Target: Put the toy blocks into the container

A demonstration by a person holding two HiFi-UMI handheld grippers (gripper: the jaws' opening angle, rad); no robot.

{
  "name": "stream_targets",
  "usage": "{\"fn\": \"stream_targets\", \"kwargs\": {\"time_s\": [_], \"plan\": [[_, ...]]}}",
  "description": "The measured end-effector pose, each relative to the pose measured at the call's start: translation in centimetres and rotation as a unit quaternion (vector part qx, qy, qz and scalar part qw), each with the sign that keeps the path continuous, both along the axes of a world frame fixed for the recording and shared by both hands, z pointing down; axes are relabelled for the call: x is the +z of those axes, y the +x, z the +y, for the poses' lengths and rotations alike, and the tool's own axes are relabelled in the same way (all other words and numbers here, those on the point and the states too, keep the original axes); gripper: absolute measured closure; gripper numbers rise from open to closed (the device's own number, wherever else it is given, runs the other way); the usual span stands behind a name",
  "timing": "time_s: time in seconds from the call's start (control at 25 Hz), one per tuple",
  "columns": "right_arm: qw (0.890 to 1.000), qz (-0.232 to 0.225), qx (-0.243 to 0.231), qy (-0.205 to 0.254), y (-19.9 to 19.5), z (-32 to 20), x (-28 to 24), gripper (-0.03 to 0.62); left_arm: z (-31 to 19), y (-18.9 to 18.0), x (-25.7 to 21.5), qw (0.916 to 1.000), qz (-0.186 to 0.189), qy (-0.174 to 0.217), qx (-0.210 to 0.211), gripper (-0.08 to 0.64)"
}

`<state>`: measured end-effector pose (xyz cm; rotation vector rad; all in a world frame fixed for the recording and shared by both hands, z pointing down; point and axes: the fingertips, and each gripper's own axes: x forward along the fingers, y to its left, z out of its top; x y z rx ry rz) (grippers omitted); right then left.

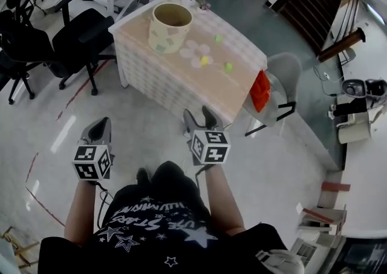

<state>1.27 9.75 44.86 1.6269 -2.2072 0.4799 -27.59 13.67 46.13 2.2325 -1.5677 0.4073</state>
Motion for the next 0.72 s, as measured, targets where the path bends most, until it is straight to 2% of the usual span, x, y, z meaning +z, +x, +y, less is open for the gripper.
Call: {"fn": "stream_targets", "kwargs": {"time_s": [0.24, 0.44, 0.72], "plan": [[1.0, 0.007, 0.007, -0.015, 0.4, -2.3, 1.2, 0.33, -2.3, 1.4, 1.0, 0.9997, 0.007, -0.016, 0.019, 0.551], [1.0, 0.004, 0.018, -0.014, 1.6, -6.8, 2.1, 0.33, -5.5, 3.1, 1.8, 0.9992, 0.005, -0.023, 0.034, 0.551], [1.0, -0.003, 0.013, -0.022, 3.5, -15.2, 3.4, 0.33, -13.8, 4.7, 1.6, 0.9995, -0.003, -0.016, 0.027, 0.551]]}}
